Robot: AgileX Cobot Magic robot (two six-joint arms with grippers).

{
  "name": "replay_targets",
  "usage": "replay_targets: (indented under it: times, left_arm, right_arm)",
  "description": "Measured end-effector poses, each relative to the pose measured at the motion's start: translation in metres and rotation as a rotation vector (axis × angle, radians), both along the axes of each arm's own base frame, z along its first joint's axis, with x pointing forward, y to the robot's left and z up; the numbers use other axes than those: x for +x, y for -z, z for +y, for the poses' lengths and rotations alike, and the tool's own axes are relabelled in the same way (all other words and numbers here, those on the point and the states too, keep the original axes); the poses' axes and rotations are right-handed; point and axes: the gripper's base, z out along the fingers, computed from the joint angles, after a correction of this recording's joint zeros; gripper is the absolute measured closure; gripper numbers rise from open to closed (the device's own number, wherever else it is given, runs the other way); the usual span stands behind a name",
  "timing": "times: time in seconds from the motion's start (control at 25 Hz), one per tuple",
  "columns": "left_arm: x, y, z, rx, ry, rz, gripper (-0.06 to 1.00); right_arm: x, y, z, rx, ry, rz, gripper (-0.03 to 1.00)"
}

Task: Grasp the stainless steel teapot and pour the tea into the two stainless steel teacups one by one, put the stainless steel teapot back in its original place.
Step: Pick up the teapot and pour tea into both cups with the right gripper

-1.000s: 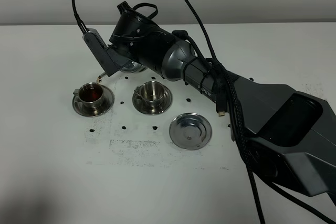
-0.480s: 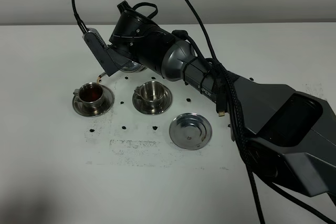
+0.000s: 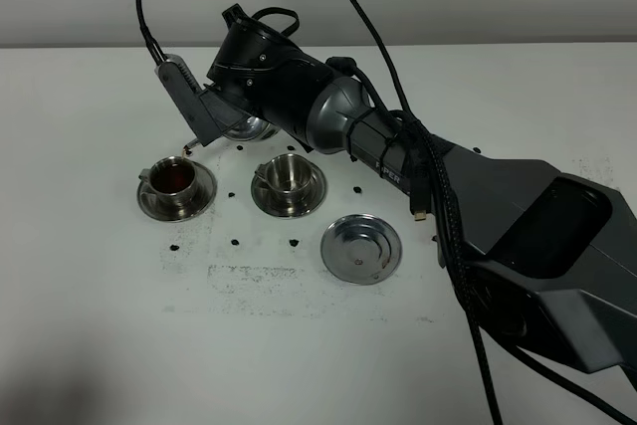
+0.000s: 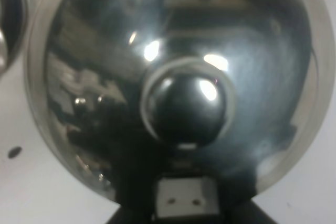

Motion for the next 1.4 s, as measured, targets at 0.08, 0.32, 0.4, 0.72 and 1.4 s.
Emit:
replay_targets:
  times: [0.08, 0.32, 0.4, 0.72, 1.4]
  left_arm:
    - [0.0, 0.0, 0.0, 0.001, 0.0, 0.0, 0.28]
    - [0.0, 0.0, 0.0, 0.001, 0.0, 0.0, 0.28]
    - [0.0, 0.0, 0.0, 0.001, 0.0, 0.0, 0.28]
    - [0.0, 0.0, 0.0, 0.001, 0.0, 0.0, 0.28]
    - [0.0, 0.0, 0.0, 0.001, 0.0, 0.0, 0.28]
  right_arm:
    - [-0.001, 0.0, 0.001, 0.017, 0.002, 0.017, 0.79]
    - [-0.006, -0.015, 0.001, 0.082, 0.007, 0.043, 0.79]
    - [-0.009, -0.02, 0.002, 0.11, 0.01, 0.064, 0.79]
    - [-0.03, -0.057, -0.006, 0.206, 0.06, 0.209, 0.79]
    - [-0.068, -0.104, -0.021, 0.791, 0.783, 0.477, 0.79]
